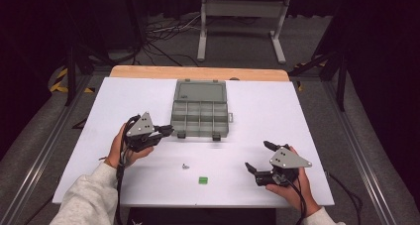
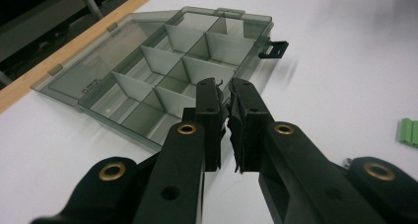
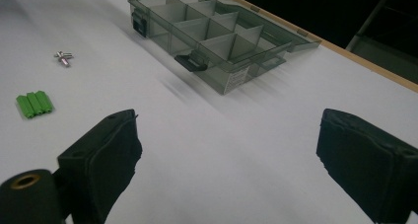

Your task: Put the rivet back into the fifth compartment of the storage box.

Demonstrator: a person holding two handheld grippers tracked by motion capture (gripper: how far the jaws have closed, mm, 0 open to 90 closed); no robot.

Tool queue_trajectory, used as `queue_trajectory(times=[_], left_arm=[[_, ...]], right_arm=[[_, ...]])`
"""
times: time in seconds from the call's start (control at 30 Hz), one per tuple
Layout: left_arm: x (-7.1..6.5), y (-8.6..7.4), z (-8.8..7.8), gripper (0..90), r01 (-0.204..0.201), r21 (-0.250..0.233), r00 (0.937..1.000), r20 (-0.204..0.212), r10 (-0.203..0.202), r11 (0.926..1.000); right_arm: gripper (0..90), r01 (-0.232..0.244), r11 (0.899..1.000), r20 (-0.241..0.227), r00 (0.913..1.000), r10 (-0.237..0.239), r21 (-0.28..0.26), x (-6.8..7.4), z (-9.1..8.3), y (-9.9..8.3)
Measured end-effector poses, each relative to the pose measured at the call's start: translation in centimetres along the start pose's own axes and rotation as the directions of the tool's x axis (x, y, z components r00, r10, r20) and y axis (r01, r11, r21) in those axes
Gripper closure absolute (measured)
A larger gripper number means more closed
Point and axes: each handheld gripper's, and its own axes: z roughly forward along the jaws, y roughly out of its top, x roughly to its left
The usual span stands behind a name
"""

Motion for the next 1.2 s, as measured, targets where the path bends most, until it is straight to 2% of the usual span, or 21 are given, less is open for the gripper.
queue_trajectory(times=[0.47,0.8,1.0,1.2], left_arm=[[1.0,0.6,0.5,83.4,0.018,-0.021,0.9998,-0.012,-0.018,0.9996],[1.6,0.8,1.2,83.4,0.026,-0.021,0.9995,-0.019,-0.026,0.9995],[2.0,0.9,1.9,83.4,0.036,-0.014,0.9993,-0.010,-0.037,0.9992],[2.5,0.9,2.7,83.4,0.046,-0.003,0.9988,-0.019,-0.046,0.9989]], right_arm=[[9.4,-0.004,1.000,0.000,1.0000,0.004,0.000,0.0,0.0,0.0],[9.4,-0.003,1.000,0.000,1.0000,0.003,0.001,0.0,0.0,0.0],[9.4,-0.005,1.000,0.000,1.0000,0.005,0.001,-0.1,0.0,-0.1],[9.4,-0.004,1.000,-0.001,1.0000,0.004,0.000,-0.1,0.1,-0.1]])
